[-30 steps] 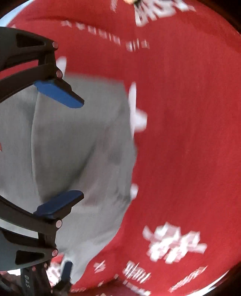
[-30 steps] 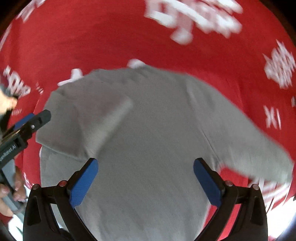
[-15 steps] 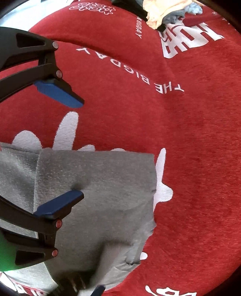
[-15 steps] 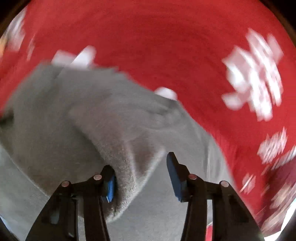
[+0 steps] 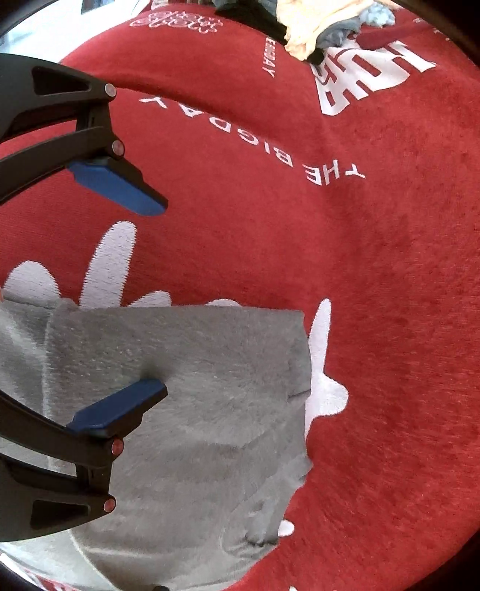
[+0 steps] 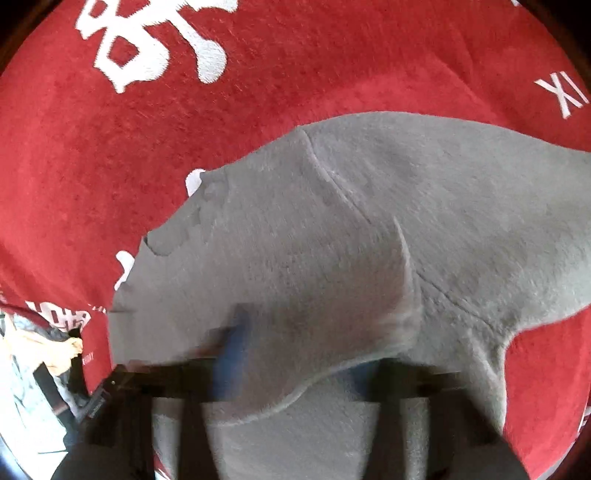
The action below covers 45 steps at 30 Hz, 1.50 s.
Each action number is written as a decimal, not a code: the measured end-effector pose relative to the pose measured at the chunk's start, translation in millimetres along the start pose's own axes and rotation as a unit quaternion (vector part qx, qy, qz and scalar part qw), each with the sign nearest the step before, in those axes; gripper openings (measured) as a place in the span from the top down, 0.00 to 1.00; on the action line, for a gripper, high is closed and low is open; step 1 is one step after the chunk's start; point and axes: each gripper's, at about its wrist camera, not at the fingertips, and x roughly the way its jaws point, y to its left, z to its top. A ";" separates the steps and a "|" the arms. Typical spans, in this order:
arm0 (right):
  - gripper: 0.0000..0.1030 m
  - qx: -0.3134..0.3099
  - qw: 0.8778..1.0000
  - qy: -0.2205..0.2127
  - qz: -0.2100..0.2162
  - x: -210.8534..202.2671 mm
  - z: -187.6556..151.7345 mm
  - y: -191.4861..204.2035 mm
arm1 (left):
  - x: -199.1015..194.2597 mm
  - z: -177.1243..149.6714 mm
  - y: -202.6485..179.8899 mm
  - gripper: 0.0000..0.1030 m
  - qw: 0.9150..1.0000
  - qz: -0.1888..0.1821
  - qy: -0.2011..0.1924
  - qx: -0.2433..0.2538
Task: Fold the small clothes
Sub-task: 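Carry the held sleeve across the sweater body with the left tool, then open the left tool to release the sleeve and lift away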
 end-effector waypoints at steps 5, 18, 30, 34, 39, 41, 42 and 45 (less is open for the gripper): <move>0.93 -0.059 0.994 -0.045 0.075 -26.4 30.5 37.4 | 0.4 11.0 3.3 0.11 0.999 0.033 -0.025 -0.021; 0.69 -0.046 0.999 0.002 -0.001 -6.5 32.9 -25.2 | 13.9 31.8 31.7 0.12 0.999 -0.014 0.004 -0.043; 0.56 -0.059 0.998 0.027 0.022 -30.5 -23.5 -7.5 | 59.8 74.9 24.7 0.73 0.982 -0.178 0.058 -0.022; 0.56 -0.076 0.996 0.039 0.021 -22.4 -32.6 11.2 | 56.7 78.1 30.7 0.91 0.983 -0.177 0.049 -0.025; 0.56 -0.093 0.995 0.040 0.016 -20.4 -34.3 26.8 | 65.9 75.0 55.2 0.93 0.986 -0.153 0.039 -0.051; 0.56 -0.100 0.994 0.044 0.011 -17.4 -35.7 29.2 | 74.0 74.5 71.2 0.99 0.987 -0.133 0.043 -0.077; 0.56 -0.100 0.994 0.047 0.009 -15.4 -36.6 29.2 | 74.8 72.5 81.0 0.98 0.985 -0.141 0.040 -0.095; 0.56 -0.096 0.994 0.051 0.010 -14.1 -39.5 27.4 | 64.5 67.2 81.2 0.98 0.990 -0.112 0.039 -0.071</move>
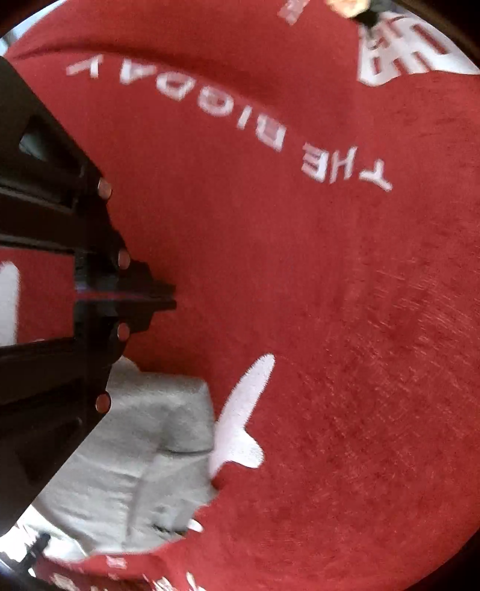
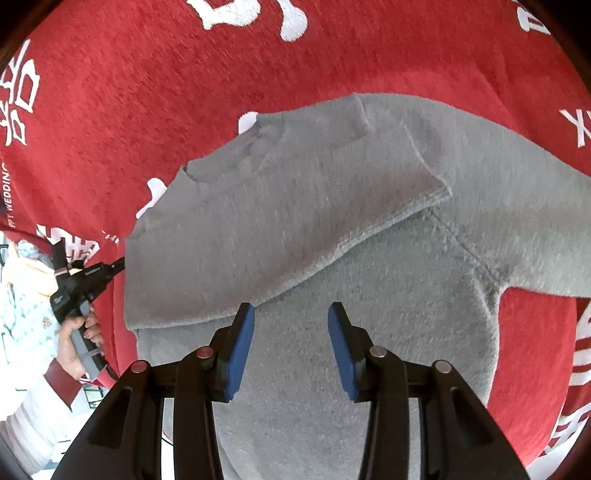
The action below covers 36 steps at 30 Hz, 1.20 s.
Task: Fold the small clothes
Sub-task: 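Open the left tool to release the sleeve and lift away, then grasp the cuff of the other sleeve with the right tool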
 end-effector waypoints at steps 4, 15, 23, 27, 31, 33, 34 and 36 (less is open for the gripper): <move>0.56 0.005 1.000 0.008 0.004 -0.4 -4.4 0.9 | -10.2 -17.7 -16.8 0.98 0.999 0.014 0.016 0.040; 0.50 -0.004 1.000 0.007 0.013 -18.0 -24.0 -0.4 | -26.2 -91.3 -89.9 0.98 0.996 -0.014 0.047 0.079; 0.50 0.019 1.000 0.007 0.017 -26.1 -42.9 -27.1 | -38.8 -124.8 -153.7 0.98 0.989 -0.041 0.074 0.118; 0.50 0.033 0.999 0.004 0.022 -31.9 -51.0 -43.5 | -41.7 -137.3 -180.8 0.13 0.987 -0.031 0.076 0.140; 0.50 0.042 0.999 -0.003 0.025 -38.9 -54.6 -57.0 | -48.8 -147.0 -205.5 0.11 0.983 -0.027 0.067 0.167; 0.50 0.049 0.998 -0.007 0.026 -42.4 -55.5 -66.1 | -49.9 -153.1 -219.5 0.11 0.979 -0.014 0.068 0.191; 0.50 0.052 0.998 -0.009 0.026 -43.9 -55.8 -70.4 | -49.9 -155.9 -226.3 0.11 0.977 -0.003 0.067 0.205; 0.50 0.064 0.998 -0.015 0.026 -48.3 -56.2 -82.3 | -47.6 -160.1 -242.1 0.11 0.972 0.016 0.062 0.227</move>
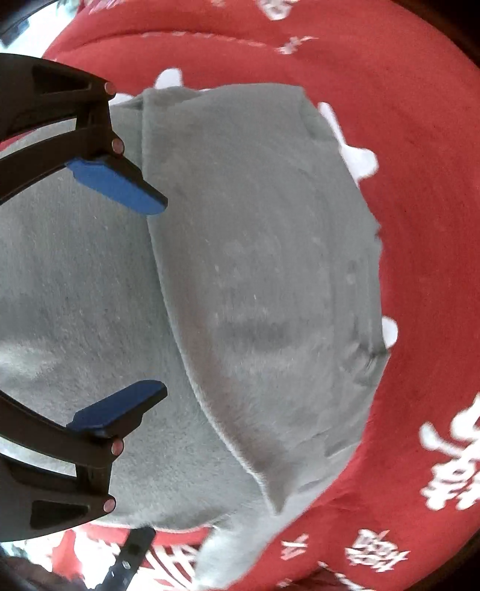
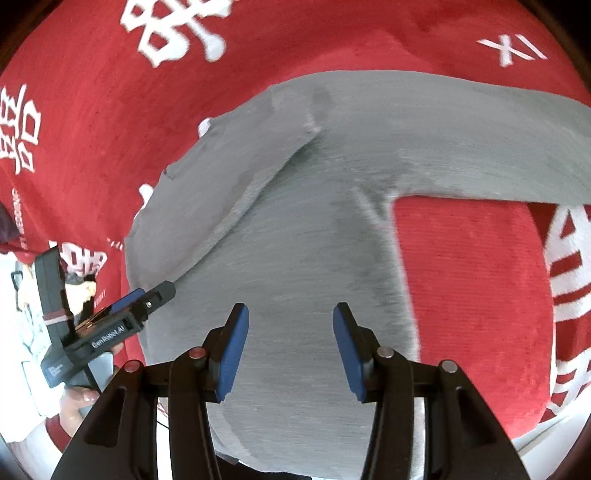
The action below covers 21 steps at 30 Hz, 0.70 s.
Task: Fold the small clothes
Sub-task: 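Grasp the cuff of the other sleeve with the right tool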
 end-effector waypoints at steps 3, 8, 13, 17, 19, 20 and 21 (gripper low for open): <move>0.50 0.015 1.000 -0.011 -0.001 -8.1 2.8 -16.0 | 3.5 2.8 -17.2 0.11 1.000 0.002 0.012 0.019; 0.22 0.049 0.998 -0.047 -0.005 -29.3 6.1 -53.2 | 12.0 5.1 -44.9 0.11 0.999 0.006 0.031 0.042; 0.22 0.110 0.991 -0.082 -0.008 -53.4 12.3 -108.5 | 11.2 5.6 -74.9 0.11 0.997 -0.024 0.035 0.060; 0.22 0.184 0.975 -0.122 -0.002 -77.0 14.6 -165.3 | 9.1 9.1 -95.5 0.11 0.997 -0.040 0.031 0.066; 0.22 0.221 0.964 -0.148 0.009 -89.4 13.6 -193.7 | 8.0 12.6 -107.6 0.11 0.996 -0.044 0.024 0.067; 0.22 0.239 0.958 -0.159 0.013 -94.8 12.9 -207.2 | 7.9 14.4 -112.3 0.11 0.996 -0.046 0.022 0.067; 0.22 0.251 0.953 -0.167 0.017 -100.0 12.0 -217.5 | 8.9 17.2 -115.5 0.11 0.996 -0.047 0.021 0.067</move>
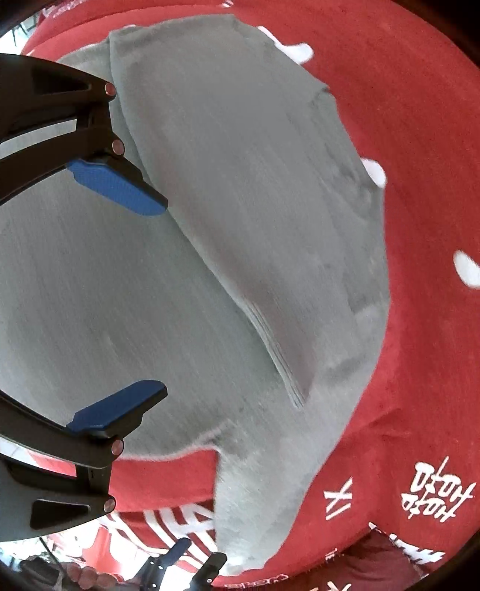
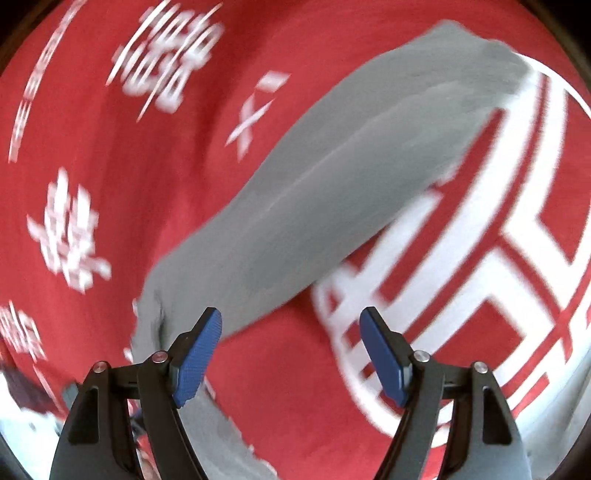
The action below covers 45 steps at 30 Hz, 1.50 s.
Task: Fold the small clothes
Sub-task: 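Grasp the cuff of the other sleeve with the right tool, then fold the held sleeve across the sweater body with the right tool and release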
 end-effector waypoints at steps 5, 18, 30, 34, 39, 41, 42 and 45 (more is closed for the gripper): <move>0.22 0.067 0.996 -0.041 0.045 -9.7 23.5 -33.3 | -0.1 7.4 -27.5 0.11 1.000 -0.007 -0.006 0.009; 0.22 0.141 0.973 -0.086 0.159 -18.1 51.6 -67.5 | -1.0 31.6 -72.8 0.11 0.999 0.000 -0.052 0.016; 0.92 0.142 0.954 -0.034 0.262 3.3 62.6 -45.0 | 43.8 58.7 -126.9 0.11 0.995 0.023 -0.064 0.071; 0.92 0.087 0.952 -0.017 0.293 -8.5 62.1 -5.6 | 49.5 49.4 -145.5 0.11 0.987 0.041 -0.069 0.138; 0.92 0.007 0.952 0.006 0.307 -11.6 52.2 61.6 | 12.5 41.6 -102.2 0.11 0.992 -0.014 -0.083 0.090; 0.92 -0.031 0.951 0.017 0.308 -10.7 42.7 90.3 | -2.4 34.1 -75.7 0.11 0.993 -0.022 -0.091 0.074; 0.92 -0.051 0.950 0.022 0.307 -9.3 38.7 105.2 | -9.8 28.8 -57.0 0.11 0.993 -0.022 -0.094 0.062; 0.92 -0.136 0.945 0.043 0.295 -3.1 15.6 163.8 | -26.4 12.5 1.1 0.11 0.995 -0.008 -0.094 0.025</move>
